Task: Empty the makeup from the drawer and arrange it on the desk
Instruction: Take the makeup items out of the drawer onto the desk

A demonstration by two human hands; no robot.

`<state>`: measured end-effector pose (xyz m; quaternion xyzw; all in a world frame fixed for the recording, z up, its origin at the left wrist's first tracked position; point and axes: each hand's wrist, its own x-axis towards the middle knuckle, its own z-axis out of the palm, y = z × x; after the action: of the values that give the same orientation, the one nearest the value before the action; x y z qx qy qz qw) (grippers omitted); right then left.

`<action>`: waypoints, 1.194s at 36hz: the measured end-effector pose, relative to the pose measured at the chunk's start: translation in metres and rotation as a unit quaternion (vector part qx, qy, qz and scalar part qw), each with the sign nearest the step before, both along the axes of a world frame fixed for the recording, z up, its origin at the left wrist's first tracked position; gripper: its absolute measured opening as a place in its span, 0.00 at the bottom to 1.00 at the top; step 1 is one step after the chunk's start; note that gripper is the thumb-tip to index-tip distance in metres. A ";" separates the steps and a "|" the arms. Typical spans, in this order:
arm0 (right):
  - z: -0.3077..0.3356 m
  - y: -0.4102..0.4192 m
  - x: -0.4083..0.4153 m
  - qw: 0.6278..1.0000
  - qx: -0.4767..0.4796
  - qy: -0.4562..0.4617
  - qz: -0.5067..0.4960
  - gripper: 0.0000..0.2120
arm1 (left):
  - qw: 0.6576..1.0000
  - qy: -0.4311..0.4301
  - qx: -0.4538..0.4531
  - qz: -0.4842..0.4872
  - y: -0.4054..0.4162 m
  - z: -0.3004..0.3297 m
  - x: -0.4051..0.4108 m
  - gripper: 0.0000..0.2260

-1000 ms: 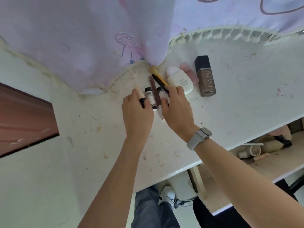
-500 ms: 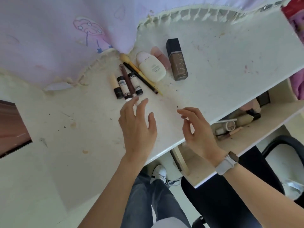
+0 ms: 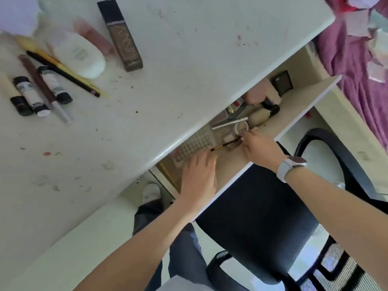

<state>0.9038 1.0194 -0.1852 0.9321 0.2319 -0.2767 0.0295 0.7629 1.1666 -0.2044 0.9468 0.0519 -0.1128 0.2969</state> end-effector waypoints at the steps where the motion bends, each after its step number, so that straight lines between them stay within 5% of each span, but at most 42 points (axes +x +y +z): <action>1: -0.007 0.000 0.007 1.000 -0.019 0.012 0.018 0.19 | 0.999 0.038 0.039 -0.002 -0.002 -0.011 0.001 0.24; 6: -0.038 0.006 0.027 0.993 -0.030 0.060 0.097 0.23 | 0.978 0.123 0.169 -0.001 0.000 -0.049 0.010 0.26; 10: -0.049 0.002 0.035 0.990 -0.059 0.026 0.125 0.24 | 0.974 0.074 0.215 0.005 -0.006 -0.045 0.008 0.21; 15: -0.053 0.006 0.043 0.986 -0.081 0.012 0.145 0.26 | 0.979 0.016 0.201 -0.012 -0.004 -0.044 0.010 0.17; 21: -0.054 0.010 0.043 0.981 -0.089 -0.028 0.172 0.28 | 0.970 0.128 0.201 0.038 -0.006 -0.047 0.032 0.32; 28: -0.053 0.013 0.042 0.983 -0.048 0.000 0.178 0.23 | 0.972 0.127 0.176 0.087 -0.008 -0.043 0.037 0.38; 43: -0.046 0.018 0.044 0.966 -0.034 0.064 0.249 0.12 | 0.991 0.034 0.079 0.100 0.000 -0.016 0.021 0.22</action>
<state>0.9476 1.0372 -0.2317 0.8238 0.4482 -0.3277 0.1142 0.7841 1.1668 -0.2208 0.9530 0.1651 -0.1105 0.2288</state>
